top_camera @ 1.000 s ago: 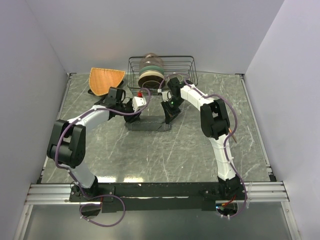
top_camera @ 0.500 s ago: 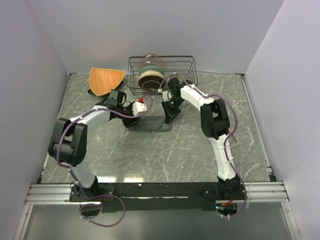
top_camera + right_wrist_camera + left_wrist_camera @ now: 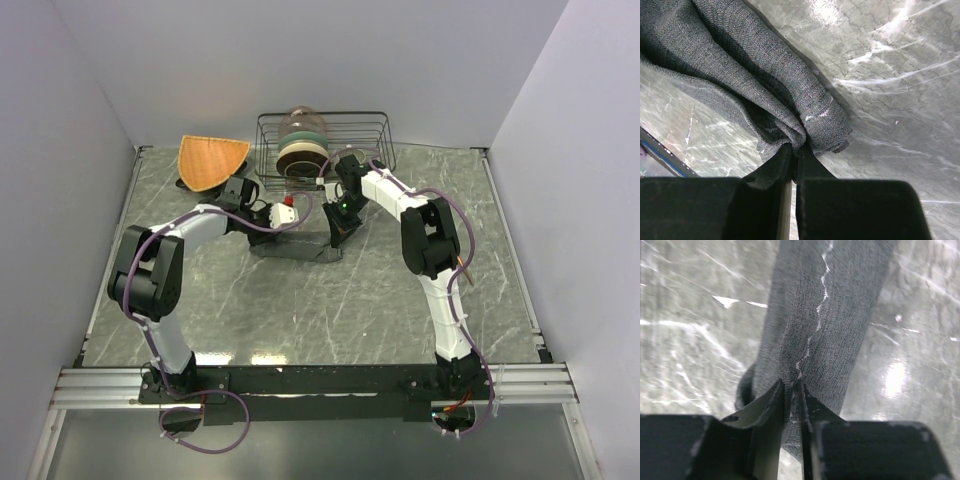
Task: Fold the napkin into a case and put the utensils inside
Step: Smooth out the smaller rectangle-folded napkin at the center of the board.
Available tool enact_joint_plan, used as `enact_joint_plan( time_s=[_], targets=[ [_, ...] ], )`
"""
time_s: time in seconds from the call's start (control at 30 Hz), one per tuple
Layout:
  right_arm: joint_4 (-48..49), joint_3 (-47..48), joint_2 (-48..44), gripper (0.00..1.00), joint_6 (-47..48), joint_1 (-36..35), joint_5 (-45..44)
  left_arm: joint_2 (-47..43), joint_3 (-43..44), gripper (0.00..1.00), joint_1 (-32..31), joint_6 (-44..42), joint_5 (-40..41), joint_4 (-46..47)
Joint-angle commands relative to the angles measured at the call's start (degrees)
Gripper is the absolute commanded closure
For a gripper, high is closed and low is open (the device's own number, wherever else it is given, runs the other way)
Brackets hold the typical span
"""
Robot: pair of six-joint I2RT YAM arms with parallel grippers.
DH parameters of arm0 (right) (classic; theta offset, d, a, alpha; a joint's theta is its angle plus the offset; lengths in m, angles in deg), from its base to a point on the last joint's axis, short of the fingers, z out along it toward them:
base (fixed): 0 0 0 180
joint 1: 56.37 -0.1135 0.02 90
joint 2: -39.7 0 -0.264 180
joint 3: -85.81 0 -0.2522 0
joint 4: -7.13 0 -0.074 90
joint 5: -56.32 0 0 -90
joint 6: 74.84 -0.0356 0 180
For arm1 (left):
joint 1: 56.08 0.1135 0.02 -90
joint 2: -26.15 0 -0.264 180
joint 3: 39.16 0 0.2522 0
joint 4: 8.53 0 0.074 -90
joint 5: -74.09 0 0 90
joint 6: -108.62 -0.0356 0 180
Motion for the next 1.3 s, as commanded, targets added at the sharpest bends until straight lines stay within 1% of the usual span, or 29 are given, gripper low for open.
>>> enact_joint_plan(
  time_s=[0.0, 0.1, 0.27, 0.37, 0.4, 0.43, 0.47, 0.5, 0.53, 0.57, 0.6, 0.63, 0.67, 0.73, 0.77, 0.8, 0.87, 0.9, 0.93, 0.97, 1.0, 1.07, 1.13, 1.23, 1.27],
  targets=[
    [4.7, -1.2, 0.7, 1.00, 1.1, 0.1, -4.6, 0.5, 2.9, 0.82, -0.2, -0.4, -1.4, 1.6],
    [4.8, -1.0, 0.7, 1.00, 1.5, 0.1, -4.8, 2.3, 3.7, 0.84, -0.2, 0.3, -0.8, 2.1],
    [4.4, -0.3, 0.6, 1.00, 2.1, 0.1, -5.1, 6.2, 5.3, 0.83, -0.3, 1.1, 0.7, 1.9],
    [3.7, 0.4, -0.5, 0.89, 2.1, 0.1, -4.1, 7.8, 5.6, 0.83, -0.3, 0.9, 1.8, 1.3],
    [3.6, 0.8, -1.6, 0.82, 1.7, 0.1, -3.4, 8.1, 5.6, 0.83, -0.2, 0.8, 2.0, 0.9],
    [3.0, 1.2, -2.1, 0.78, 1.6, 0.1, -3.0, 8.4, 5.5, 0.83, -0.2, 0.8, 2.2, 0.9],
    [2.3, 1.5, -2.8, 0.71, 1.5, 0.1, -2.6, 8.7, 5.4, 0.82, -0.2, 0.3, 2.7, 0.7],
    [2.2, 1.5, -4.5, 0.58, 0.9, 0.3, -2.2, 8.7, 5.3, 0.82, -0.3, 0.3, 2.9, 0.8],
    [2.0, 1.4, -5.4, 0.51, 0.6, 0.5, -0.8, 8.8, 5.1, 0.82, -0.2, 0.2, 2.9, 0.8],
    [2.0, 1.4, -6.4, 0.48, 0.3, 0.7, 0.3, 8.9, 4.8, 0.82, -0.2, -0.3, 3.1, 0.7],
    [2.4, 0.6, -8.4, 0.39, -0.6, 0.9, 1.6, 9.1, 4.9, 0.81, -0.2, -0.4, 3.3, 0.5],
    [3.0, 0.3, -9.4, 0.36, -1.2, 1.6, 3.7, 9.1, 4.9, 0.81, -0.2, -0.4, 3.5, 0.5],
    [4.5, -0.2, -10.4, 0.35, -2.0, 1.9, 5.3, 9.4, 4.8, 0.81, -0.2, -0.5, 3.6, 0.5],
    [6.6, -1.8, -12.6, 0.35, -5.1, 3.0, 8.5, 9.5, 4.8, 0.80, -0.2, -0.4, 3.4, 0.4],
    [9.9, -2.5, -13.1, 0.37, -8.0, 3.0, 11.8, 9.4, 4.8, 0.80, -0.2, -0.3, 3.3, 0.3],
    [11.2, -3.3, -13.6, 0.41, -10.5, 3.1, 13.5, 9.4, 4.7, 0.79, -0.2, -0.3, 3.2, 0.4],
    [15.0, -3.8, -13.5, 0.45, -14.2, 2.9, 16.7, 9.2, 4.7, 0.78, -0.2, 0.1, 3.2, 0.3],
    [15.9, -3.5, -12.8, 0.54, -17.1, 2.8, 18.3, 9.2, 4.7, 0.78, -0.2, 0.1, 3.1, 0.3],
    [16.7, -3.4, -12.3, 0.58, -18.7, 2.6, 19.0, 9.1, 4.5, 0.78, -0.2, 0.2, 3.3, 0.2],
    [18.4, -3.4, -11.8, 0.62, -21.5, 1.9, 19.3, 9.1, 4.3, 0.77, -0.1, 0.2, 3.4, 0.7],
    [18.9, -3.2, -10.6, 0.67, -22.3, 1.6, 20.0, 9.0, 4.1, 0.76, -0.1, 0.1, 3.5, 0.7],
    [20.9, -3.3, -9.6, 0.72, -25.2, 0.9, 20.3, 8.8, 3.8, 0.76, 0.0, 0.4, 3.4, 0.8],
    [22.2, -3.1, -8.2, 0.73, -26.5, -0.4, 20.1, 8.9, 3.6, 0.75, 0.1, 0.4, 3.3, 1.0],
    [25.2, -4.2, -7.4, 0.78, -28.2, -2.0, 17.7, 9.1, 3.6, 0.75, 0.0, 1.1, 3.1, 1.6],
    [27.4, -5.8, -7.3, 0.82, -29.2, -2.3, 16.9, 9.2, 3.6, 0.75, 0.0, 1.5, 3.2, 1.7]
  ],
)
